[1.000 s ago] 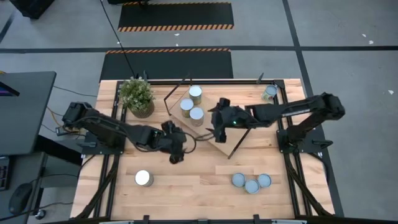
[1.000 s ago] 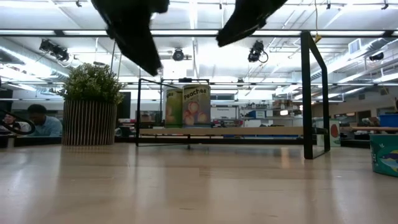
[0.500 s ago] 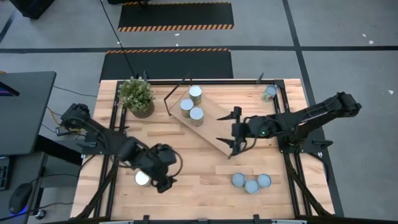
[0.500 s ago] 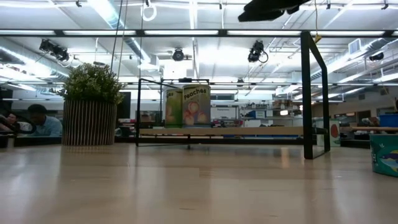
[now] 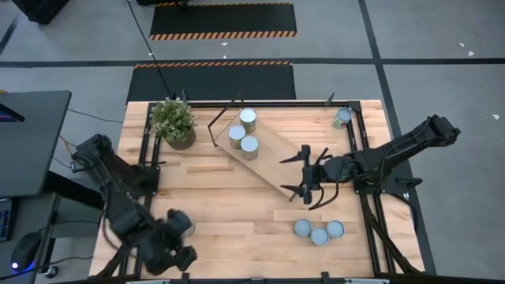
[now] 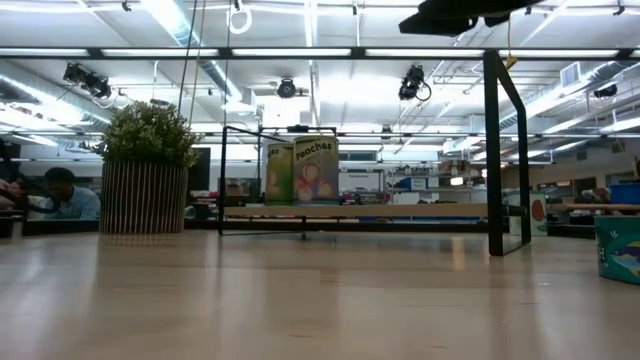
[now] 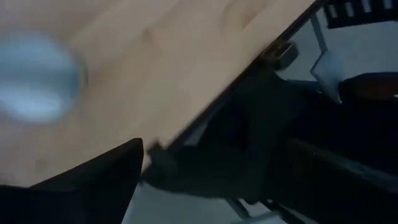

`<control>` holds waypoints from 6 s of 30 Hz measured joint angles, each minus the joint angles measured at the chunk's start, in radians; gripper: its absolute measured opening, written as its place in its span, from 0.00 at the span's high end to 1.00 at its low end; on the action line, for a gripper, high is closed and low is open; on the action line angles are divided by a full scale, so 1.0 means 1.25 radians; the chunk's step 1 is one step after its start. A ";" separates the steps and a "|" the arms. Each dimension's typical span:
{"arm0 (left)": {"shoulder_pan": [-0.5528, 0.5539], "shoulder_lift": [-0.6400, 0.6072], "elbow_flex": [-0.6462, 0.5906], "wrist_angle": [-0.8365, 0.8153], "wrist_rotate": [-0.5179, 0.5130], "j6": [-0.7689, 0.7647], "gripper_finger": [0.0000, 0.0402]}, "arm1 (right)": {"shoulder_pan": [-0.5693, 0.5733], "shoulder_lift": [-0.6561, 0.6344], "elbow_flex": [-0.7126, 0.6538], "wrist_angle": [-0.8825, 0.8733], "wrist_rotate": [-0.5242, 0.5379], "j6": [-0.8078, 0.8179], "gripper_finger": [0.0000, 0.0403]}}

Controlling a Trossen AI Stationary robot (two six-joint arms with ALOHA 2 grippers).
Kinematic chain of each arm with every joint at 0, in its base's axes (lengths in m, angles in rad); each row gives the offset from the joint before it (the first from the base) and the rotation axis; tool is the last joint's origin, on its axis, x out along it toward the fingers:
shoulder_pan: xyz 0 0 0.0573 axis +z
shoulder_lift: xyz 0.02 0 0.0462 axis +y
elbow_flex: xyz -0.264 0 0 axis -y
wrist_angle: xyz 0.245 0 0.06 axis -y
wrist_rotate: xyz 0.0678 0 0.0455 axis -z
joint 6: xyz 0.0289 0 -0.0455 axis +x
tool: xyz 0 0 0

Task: Pick and place cans onto a shelf
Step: Put the canned peas on the shelf

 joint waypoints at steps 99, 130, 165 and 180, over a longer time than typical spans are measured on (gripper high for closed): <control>0.493 0.195 -0.005 -0.004 0.046 0.732 0.18 | -0.064 -0.104 -0.030 0.071 0.027 -0.234 0.07; 0.734 0.517 0.399 0.050 0.056 1.208 0.18 | -0.087 -0.260 -0.029 -0.123 0.083 -0.113 0.07; 0.735 0.544 0.400 0.069 0.013 1.238 0.16 | -0.082 -0.261 -0.029 -0.132 0.053 -0.083 0.07; 0.734 0.545 0.399 0.092 -0.002 1.247 0.15 | -0.082 -0.261 -0.029 -0.132 0.053 -0.083 0.07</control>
